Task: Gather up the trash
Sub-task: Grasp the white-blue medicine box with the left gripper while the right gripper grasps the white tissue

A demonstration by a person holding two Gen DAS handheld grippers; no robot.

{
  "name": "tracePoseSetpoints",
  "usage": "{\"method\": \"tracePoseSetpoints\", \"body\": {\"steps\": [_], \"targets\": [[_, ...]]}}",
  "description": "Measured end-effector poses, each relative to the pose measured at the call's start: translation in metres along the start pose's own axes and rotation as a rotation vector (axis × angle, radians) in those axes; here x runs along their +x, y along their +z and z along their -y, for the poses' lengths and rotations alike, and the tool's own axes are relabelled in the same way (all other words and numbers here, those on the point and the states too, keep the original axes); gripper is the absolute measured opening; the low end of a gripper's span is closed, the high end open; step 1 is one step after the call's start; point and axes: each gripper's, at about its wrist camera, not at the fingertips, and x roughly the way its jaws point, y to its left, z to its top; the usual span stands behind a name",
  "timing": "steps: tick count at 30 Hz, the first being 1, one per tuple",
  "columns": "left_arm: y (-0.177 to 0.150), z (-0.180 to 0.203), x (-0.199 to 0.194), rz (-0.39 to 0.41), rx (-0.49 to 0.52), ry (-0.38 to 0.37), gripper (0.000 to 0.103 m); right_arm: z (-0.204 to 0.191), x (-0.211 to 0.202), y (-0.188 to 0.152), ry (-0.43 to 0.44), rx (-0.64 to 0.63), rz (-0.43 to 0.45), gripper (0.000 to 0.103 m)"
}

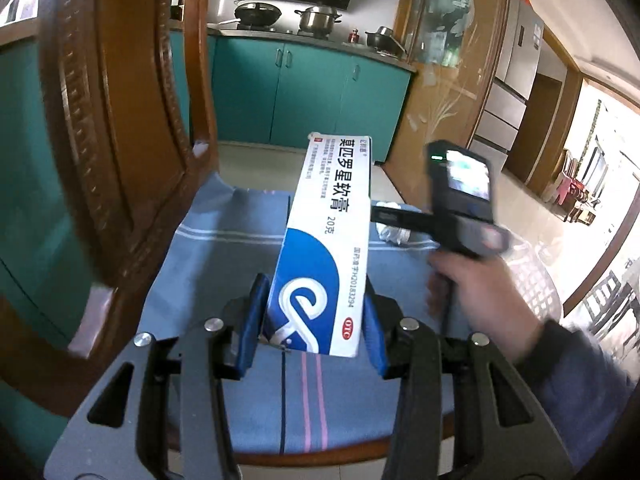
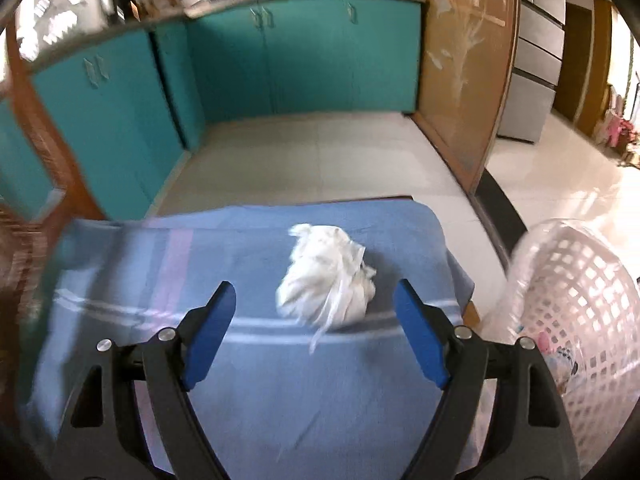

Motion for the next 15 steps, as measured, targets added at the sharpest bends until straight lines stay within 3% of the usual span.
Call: {"method": "tracePoseSetpoints", "body": {"steps": [1,3,8,15], "targets": [[-0.001,-0.001,-0.002,-0.003,-0.001,0.0,0.045,-0.003,0.014,0.002,-0.019,-0.009,-0.03,0.075],[0.005,-0.005,-0.003,0.001,-0.009,0.0,0.045,-0.006,0.034,0.002,-0.032,-0.024,-0.09,0.04],[0.006,-0.007,-0.003,-0.007,-0.01,-0.013,0.045,-0.005,0.002,-0.016,0.013,-0.054,-0.028,0.033],[-0.003,-0.005,-0.002,-0.014,0.005,-0.015,0.045,0.016,-0.152,-0.081,0.188,-0.092,0.15,0.033]]}}
